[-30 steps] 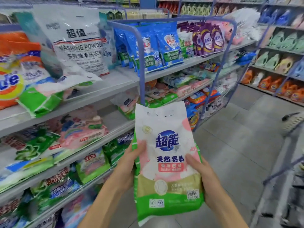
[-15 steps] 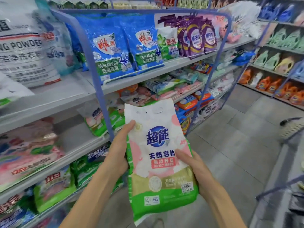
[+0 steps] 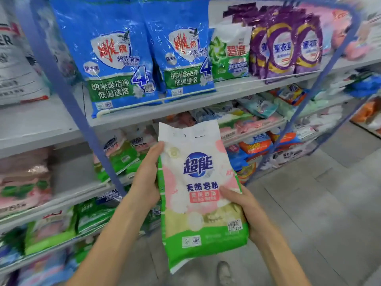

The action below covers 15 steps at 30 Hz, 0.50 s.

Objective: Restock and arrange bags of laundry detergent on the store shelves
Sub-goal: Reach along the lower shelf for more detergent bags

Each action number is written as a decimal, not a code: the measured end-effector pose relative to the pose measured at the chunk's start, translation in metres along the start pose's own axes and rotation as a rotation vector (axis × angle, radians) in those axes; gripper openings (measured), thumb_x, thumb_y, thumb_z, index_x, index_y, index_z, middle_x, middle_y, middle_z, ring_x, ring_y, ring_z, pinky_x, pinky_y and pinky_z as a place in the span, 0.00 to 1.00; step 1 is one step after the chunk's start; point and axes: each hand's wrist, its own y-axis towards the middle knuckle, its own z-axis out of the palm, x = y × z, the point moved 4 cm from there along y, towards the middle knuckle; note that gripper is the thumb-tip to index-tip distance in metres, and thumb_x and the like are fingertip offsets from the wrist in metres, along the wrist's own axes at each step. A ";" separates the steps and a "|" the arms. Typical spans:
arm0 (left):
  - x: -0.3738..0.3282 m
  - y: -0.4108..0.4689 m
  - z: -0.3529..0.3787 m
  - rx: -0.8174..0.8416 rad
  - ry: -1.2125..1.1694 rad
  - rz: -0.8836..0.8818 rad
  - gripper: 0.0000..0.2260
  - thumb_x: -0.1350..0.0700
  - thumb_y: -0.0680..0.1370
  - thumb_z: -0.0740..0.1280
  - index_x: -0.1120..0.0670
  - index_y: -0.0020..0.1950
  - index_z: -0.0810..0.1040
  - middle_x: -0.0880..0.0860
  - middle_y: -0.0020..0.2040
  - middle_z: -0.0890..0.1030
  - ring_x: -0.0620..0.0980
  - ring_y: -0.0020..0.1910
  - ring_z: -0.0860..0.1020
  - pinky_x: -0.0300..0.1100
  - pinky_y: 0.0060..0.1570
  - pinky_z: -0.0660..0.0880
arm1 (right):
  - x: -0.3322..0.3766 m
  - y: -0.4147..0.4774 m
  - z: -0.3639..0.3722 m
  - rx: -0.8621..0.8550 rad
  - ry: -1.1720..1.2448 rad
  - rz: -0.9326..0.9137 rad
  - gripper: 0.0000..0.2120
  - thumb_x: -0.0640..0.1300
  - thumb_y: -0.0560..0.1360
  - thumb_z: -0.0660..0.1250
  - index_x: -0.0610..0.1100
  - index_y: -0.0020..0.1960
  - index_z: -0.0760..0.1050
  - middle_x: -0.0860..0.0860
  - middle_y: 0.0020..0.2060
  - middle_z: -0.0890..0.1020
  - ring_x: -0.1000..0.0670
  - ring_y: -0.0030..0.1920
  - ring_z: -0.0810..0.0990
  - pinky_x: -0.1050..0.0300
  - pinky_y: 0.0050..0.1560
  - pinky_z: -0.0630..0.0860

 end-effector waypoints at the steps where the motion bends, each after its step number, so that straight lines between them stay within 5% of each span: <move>1: 0.002 0.005 0.005 -0.023 -0.006 -0.017 0.20 0.41 0.79 0.67 0.49 0.67 0.79 0.55 0.61 0.84 0.60 0.60 0.82 0.62 0.65 0.75 | 0.004 0.013 -0.007 0.011 0.001 0.020 0.27 0.40 0.68 0.73 0.39 0.67 0.78 0.36 0.59 0.84 0.33 0.57 0.83 0.37 0.59 0.81; 5: 0.013 0.017 0.029 -0.077 0.010 0.035 0.14 0.47 0.79 0.67 0.47 0.64 0.78 0.48 0.58 0.86 0.51 0.56 0.84 0.50 0.55 0.78 | 0.025 0.055 -0.029 0.091 -0.006 0.120 0.28 0.42 0.67 0.75 0.39 0.67 0.78 0.35 0.59 0.83 0.33 0.57 0.84 0.35 0.59 0.80; 8: 0.036 0.020 0.040 -0.139 0.000 0.041 0.25 0.51 0.73 0.74 0.43 0.67 0.69 0.41 0.51 0.86 0.45 0.50 0.85 0.45 0.45 0.79 | 0.037 0.084 -0.045 0.171 -0.036 0.202 0.29 0.42 0.68 0.76 0.40 0.68 0.77 0.36 0.60 0.83 0.33 0.58 0.83 0.35 0.57 0.81; 10: 0.058 0.021 0.042 -0.170 -0.025 0.055 0.30 0.57 0.70 0.76 0.44 0.69 0.71 0.46 0.53 0.87 0.48 0.50 0.86 0.42 0.42 0.82 | 0.039 0.098 -0.053 0.219 -0.044 0.263 0.32 0.43 0.65 0.79 0.40 0.68 0.77 0.36 0.60 0.83 0.33 0.57 0.83 0.37 0.54 0.82; 15: 0.102 0.027 0.037 -0.232 -0.099 0.050 0.40 0.67 0.63 0.75 0.44 0.71 0.69 0.60 0.60 0.84 0.66 0.55 0.83 0.60 0.51 0.82 | 0.033 0.127 -0.059 0.292 -0.099 0.359 0.47 0.48 0.51 0.87 0.40 0.67 0.77 0.36 0.58 0.84 0.33 0.55 0.85 0.43 0.46 0.84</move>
